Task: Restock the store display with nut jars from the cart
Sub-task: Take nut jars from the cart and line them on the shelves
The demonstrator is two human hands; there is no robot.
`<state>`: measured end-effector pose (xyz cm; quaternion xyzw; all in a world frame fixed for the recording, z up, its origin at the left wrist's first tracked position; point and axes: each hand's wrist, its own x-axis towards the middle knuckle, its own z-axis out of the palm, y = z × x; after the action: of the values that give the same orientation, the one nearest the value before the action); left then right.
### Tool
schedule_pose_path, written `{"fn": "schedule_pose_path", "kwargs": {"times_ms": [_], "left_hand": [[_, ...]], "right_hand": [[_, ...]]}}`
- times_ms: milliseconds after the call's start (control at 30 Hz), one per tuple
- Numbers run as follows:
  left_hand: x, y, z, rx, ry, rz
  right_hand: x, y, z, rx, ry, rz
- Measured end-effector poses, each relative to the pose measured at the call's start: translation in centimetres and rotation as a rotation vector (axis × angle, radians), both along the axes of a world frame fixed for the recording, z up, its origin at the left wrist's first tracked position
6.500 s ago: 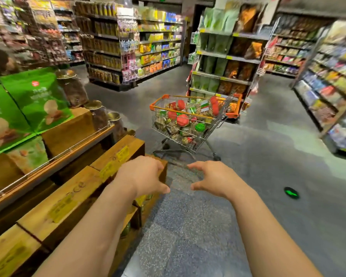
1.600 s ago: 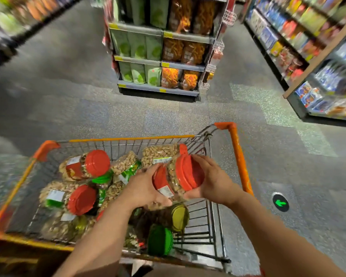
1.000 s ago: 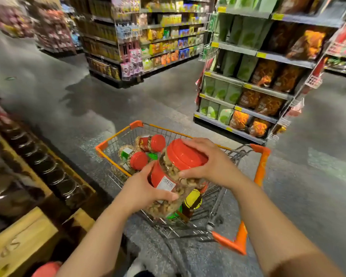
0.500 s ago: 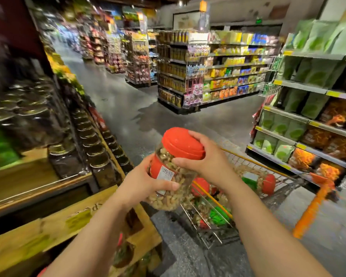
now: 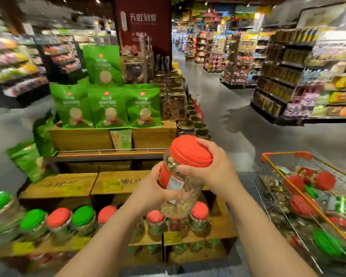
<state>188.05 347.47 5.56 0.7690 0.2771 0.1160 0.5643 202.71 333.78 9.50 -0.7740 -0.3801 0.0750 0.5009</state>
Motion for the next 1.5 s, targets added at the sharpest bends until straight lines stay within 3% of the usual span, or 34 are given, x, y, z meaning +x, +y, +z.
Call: {"fn": "schedule_pose_path", "kwargs": {"times_ms": [233,533,1000,1500], "left_hand": [[-11.9,5.4,0.4,-0.032,0.040,0.177],[-18.8,9.6,-2.4,-0.009,-0.020,0.451],[-18.4,22.5,-2.7,0.218,-0.021,0.577],[-18.4,36.7,-4.1,0.156,-0.028,0.619]], "right_hand": [[-8.5,7.1,-0.4,0.037,0.070,0.217],[-13.9,15.1,-1.3,-0.042,0.028,0.431],[-11.6,30.9,-3.1,-0.014,-0.014,0.692],[-9.2,44.8,-4.4,-0.024,0.102,0.845]]}}
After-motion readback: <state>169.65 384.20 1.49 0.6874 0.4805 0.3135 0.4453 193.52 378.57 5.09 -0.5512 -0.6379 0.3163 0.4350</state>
